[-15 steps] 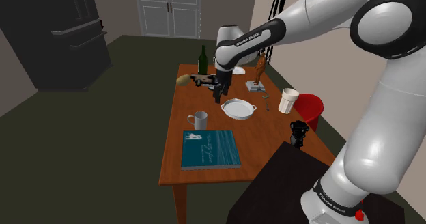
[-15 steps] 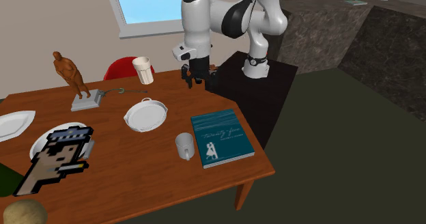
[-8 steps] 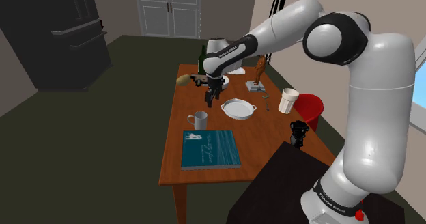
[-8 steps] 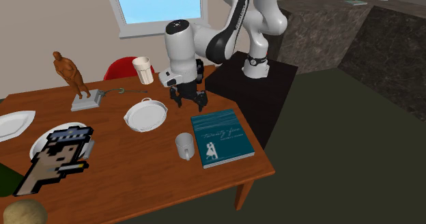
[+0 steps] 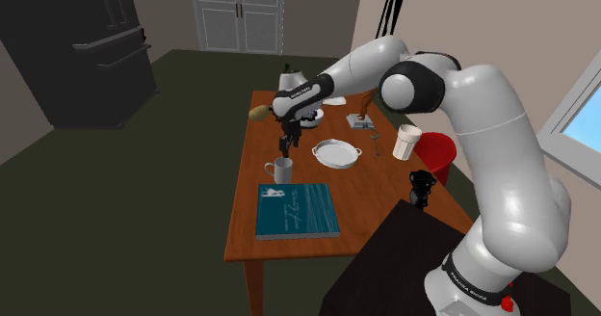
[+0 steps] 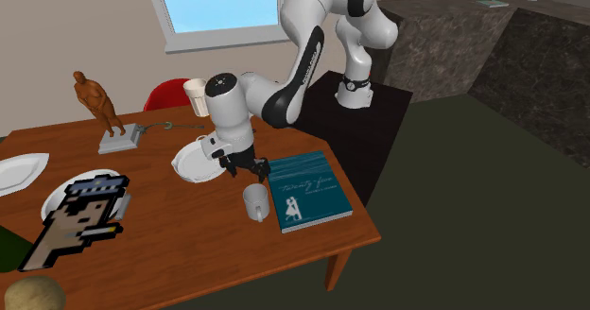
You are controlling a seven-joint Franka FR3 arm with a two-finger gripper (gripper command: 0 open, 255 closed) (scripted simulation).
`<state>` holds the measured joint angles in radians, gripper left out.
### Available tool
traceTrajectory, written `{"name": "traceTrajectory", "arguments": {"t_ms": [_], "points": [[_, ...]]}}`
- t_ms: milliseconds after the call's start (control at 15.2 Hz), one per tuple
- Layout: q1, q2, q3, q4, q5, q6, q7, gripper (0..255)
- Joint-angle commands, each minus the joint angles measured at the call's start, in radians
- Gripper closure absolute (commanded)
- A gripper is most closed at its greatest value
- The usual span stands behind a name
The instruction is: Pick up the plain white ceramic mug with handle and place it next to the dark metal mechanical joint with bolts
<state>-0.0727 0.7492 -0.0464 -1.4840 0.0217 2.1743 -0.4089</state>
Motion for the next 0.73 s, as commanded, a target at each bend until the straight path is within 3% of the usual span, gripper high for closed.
{"name": "traceTrajectory", "arguments": {"t_ms": [0,66,660], "points": [[-0.006,0.097,0.002,0.121,0.001,-0.028,-0.006,0],[-0.008,0.135,0.003,0.170,0.001,-0.042,-0.009,0],[-0.010,0.196,0.004,0.169,0.002,0.020,-0.009,0]]}}
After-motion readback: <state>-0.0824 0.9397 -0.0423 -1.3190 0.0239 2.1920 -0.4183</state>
